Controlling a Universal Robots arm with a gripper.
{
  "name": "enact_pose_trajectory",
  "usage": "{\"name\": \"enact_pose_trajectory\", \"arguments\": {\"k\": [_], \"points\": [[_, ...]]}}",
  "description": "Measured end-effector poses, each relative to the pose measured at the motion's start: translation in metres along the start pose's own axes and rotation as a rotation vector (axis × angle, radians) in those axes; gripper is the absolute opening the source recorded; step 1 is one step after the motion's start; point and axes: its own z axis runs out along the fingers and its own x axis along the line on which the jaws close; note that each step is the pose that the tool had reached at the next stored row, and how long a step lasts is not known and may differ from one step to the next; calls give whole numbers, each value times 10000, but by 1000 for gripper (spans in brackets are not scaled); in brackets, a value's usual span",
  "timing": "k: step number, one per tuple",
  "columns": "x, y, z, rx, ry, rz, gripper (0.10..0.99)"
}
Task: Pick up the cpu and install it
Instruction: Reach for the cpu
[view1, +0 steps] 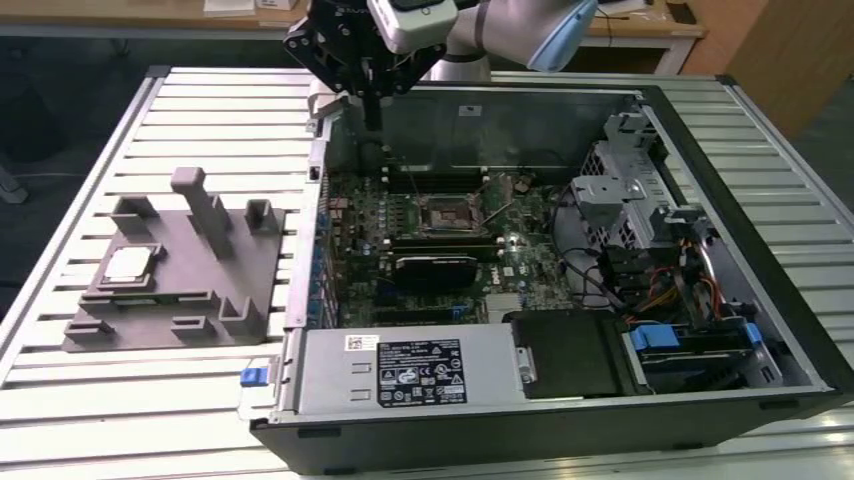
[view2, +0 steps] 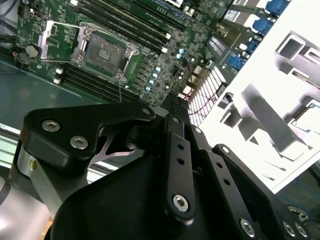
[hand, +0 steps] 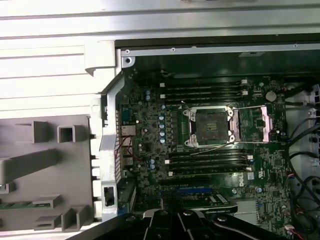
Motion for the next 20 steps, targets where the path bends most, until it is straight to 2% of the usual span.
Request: {"name": "enact_pose_trajectory", "arguments": {"k": [20], "points": [[155,-17,-4,-1,0,0,106]]}}
